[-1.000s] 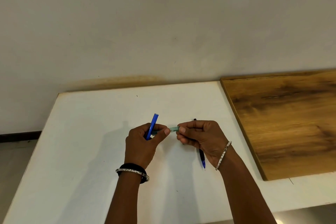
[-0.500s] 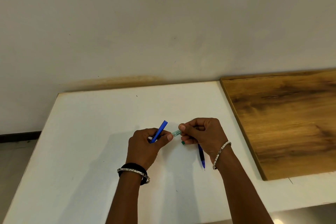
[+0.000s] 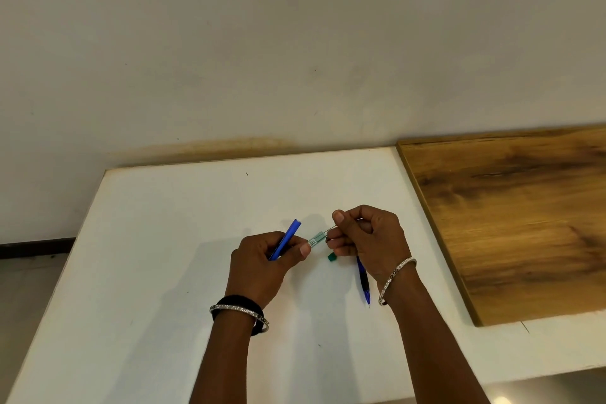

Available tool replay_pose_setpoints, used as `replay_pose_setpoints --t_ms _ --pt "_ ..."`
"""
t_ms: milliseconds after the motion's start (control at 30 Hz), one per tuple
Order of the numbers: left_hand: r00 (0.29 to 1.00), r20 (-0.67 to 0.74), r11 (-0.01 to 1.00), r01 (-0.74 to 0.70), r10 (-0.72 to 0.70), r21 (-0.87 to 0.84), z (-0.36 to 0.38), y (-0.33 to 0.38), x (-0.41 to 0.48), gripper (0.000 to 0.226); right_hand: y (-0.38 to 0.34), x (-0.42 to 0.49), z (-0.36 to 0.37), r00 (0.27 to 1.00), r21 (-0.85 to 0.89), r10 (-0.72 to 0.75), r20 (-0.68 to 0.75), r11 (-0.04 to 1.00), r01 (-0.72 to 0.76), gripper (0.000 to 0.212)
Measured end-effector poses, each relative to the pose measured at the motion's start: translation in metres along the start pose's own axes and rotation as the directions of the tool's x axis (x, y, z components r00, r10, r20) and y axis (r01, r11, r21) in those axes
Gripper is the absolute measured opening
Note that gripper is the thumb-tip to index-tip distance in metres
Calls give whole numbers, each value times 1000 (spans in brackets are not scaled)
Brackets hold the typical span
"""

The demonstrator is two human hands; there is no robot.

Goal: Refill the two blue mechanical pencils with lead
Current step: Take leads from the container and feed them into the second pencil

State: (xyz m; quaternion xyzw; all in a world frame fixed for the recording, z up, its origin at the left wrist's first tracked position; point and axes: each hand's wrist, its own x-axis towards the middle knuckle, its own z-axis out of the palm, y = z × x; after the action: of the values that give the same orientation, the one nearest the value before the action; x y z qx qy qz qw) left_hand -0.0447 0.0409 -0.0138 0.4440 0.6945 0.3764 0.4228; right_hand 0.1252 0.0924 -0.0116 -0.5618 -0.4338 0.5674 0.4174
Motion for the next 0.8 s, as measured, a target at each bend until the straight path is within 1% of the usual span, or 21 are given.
replay_pose_setpoints --t_ms 133,233,400,567,700,800 --pt "999 -25 1000 25 -25 -5 -3 -1 0 10 3 1 0 998 -6 -19 -66 1000 19 23" --pt "993 -86 997 74 -75 -15 -4 -3 1 11 4 3 -1 993 -7 -5 -122 1000 4 23" --pt "979 -165 992 125 -124 -1 -6 -8 2 15 4 4 -3 987 23 25 -159 1000 -22 24" --pt "982 -152 987 130 -114 99 -2 -11 2 10 4 4 -2 986 5 31 -165 1000 -30 24" --pt "985 -132 957 145 -114 251 4 -13 1 19 4 4 -2 986 -8 28 -164 1000 -30 23" --pt "986 -129 933 143 -106 329 8 -12 1 24 5 4 -2 986 -31 25 -163 999 -30 23"
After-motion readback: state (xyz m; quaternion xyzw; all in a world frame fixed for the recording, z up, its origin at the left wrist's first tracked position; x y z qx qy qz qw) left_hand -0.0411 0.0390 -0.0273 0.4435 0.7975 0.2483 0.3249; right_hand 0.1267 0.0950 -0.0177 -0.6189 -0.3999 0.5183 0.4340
